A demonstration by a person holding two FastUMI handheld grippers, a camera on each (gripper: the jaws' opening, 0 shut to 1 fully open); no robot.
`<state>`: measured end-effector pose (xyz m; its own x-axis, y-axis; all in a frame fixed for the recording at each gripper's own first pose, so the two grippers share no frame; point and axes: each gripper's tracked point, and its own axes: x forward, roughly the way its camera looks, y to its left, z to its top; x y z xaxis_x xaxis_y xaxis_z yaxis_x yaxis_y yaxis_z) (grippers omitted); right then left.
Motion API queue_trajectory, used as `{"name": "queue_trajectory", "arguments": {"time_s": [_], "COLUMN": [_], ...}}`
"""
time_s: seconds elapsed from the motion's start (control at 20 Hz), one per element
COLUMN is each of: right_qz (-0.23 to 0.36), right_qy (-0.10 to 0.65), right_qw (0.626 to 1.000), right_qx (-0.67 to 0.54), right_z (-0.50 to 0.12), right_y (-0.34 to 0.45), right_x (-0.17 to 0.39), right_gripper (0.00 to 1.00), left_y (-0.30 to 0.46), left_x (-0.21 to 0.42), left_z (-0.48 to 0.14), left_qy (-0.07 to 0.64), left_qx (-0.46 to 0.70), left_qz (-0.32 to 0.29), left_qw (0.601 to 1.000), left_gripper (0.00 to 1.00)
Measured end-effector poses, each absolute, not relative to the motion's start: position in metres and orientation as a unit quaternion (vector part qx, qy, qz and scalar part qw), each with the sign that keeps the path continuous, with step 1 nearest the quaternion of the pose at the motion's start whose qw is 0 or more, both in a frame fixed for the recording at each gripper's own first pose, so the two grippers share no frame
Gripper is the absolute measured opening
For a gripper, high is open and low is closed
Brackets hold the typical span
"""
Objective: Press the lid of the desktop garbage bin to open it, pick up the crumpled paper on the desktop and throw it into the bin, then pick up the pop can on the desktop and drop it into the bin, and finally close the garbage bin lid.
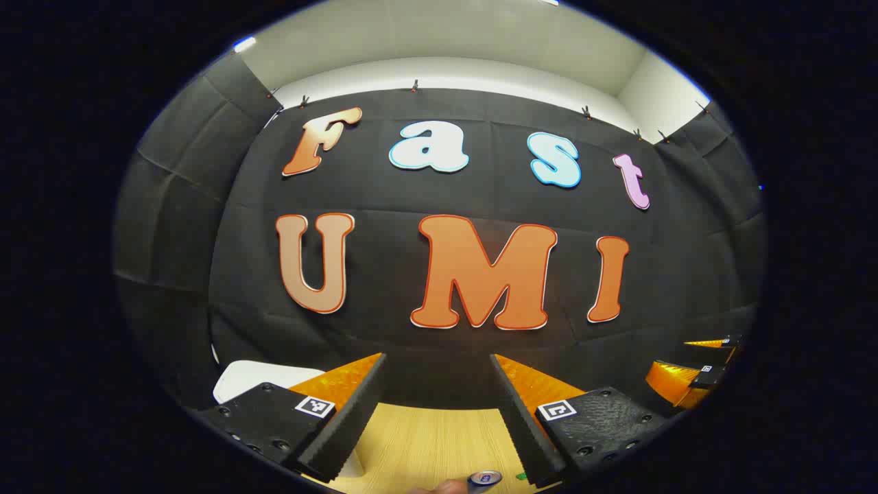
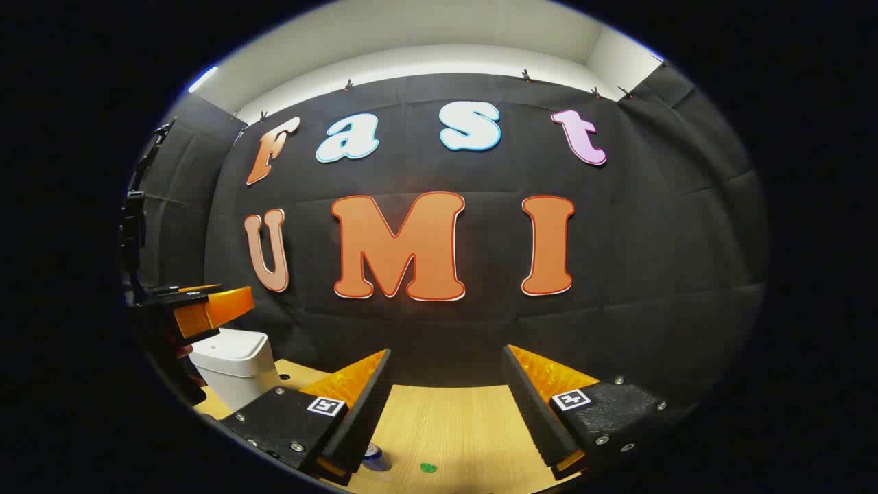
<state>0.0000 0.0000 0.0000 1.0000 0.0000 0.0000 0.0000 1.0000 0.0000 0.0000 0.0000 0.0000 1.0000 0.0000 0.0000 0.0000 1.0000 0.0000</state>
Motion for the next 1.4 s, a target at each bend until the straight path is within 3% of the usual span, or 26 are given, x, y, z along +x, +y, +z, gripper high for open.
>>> {"name": "queue_trajectory", "arguments": {"time_s": [0.25,0.45,0.5,0.85,1.4], "right_qz": [0.021,0.009,0.009,0.001,-0.012], "right_qy": [0.032,0.004,-0.004,-0.012,0.003], "right_qw": [0.999,1.0,1.0,1.0,1.0], "right_qx": [0.019,0.021,0.016,-0.005,-0.013], "right_z": [-0.021,-0.017,-0.014,-0.013,-0.018], "right_y": [0.001,0.003,0.007,0.024,0.034], "right_x": [-0.004,-0.003,-0.001,0.006,0.008], "right_gripper": [0.93,0.94,0.94,0.94,0.94], "left_y": [0.0,0.004,0.004,-0.01,-0.009], "left_x": [-0.025,-0.027,-0.027,-0.022,-0.022], "left_z": [-0.024,-0.033,-0.035,-0.038,-0.043], "left_qy": [0.014,0.036,0.039,0.031,0.038], "left_qx": [-0.033,-0.021,-0.017,0.008,0.017], "left_qz": [0.039,0.046,0.044,0.004,0.0], "left_qw": [0.999,0.998,0.998,0.999,0.999], "left_gripper": [0.88,0.9,0.87,0.9,0.88]}}
